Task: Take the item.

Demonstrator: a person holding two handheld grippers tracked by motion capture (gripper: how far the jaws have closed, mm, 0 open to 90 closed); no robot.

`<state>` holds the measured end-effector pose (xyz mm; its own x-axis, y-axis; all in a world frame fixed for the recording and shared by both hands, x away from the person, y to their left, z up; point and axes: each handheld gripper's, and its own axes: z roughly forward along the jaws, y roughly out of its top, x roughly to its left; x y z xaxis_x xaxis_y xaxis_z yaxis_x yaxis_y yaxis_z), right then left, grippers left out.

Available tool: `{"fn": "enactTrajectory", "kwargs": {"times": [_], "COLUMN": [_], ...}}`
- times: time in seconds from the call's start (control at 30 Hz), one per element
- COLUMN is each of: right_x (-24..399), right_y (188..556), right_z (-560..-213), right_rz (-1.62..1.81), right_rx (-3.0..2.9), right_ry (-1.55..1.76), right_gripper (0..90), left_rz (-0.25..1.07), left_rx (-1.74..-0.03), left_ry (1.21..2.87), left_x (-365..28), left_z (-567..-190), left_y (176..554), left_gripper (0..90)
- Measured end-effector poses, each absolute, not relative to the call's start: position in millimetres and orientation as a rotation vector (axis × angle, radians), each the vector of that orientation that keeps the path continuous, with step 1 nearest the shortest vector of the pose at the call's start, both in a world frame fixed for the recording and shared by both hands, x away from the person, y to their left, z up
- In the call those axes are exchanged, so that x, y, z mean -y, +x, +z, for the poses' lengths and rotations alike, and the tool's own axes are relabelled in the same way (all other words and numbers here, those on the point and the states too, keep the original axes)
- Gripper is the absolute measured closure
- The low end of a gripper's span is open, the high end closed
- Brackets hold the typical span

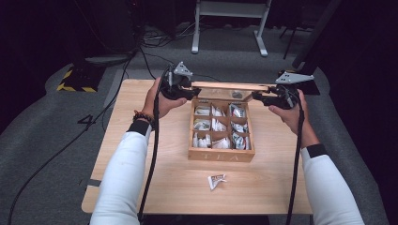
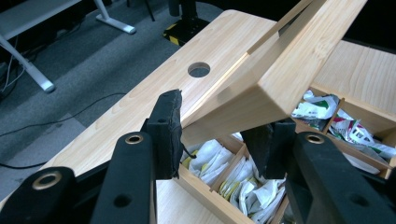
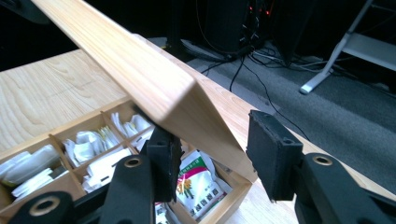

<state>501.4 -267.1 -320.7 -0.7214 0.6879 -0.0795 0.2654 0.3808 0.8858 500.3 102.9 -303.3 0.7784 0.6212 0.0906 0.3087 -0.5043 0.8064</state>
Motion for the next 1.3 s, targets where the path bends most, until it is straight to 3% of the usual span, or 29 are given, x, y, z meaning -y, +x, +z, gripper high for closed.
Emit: {"fn": "enactTrajectory", "kwargs": {"times": [0.7, 1.3], "right_x": [268, 272], "right_y": [480, 460], "right_z": [-323, -335], "right_rz": [1.270, 1.279], "right_rx": [-2.225, -2.261], "right_ry": [0.796, 0.751], "right_gripper": [44.0, 45.6], "left_rz": [0.488, 0.514], "left_rx": [-0.679, -0.639], "left_ry": [2.149, 2.202], "left_x": [-103, -104], "left_z": [-311, -322], "left_y": [477, 456], "left_gripper": [55.2, 51.2]}}
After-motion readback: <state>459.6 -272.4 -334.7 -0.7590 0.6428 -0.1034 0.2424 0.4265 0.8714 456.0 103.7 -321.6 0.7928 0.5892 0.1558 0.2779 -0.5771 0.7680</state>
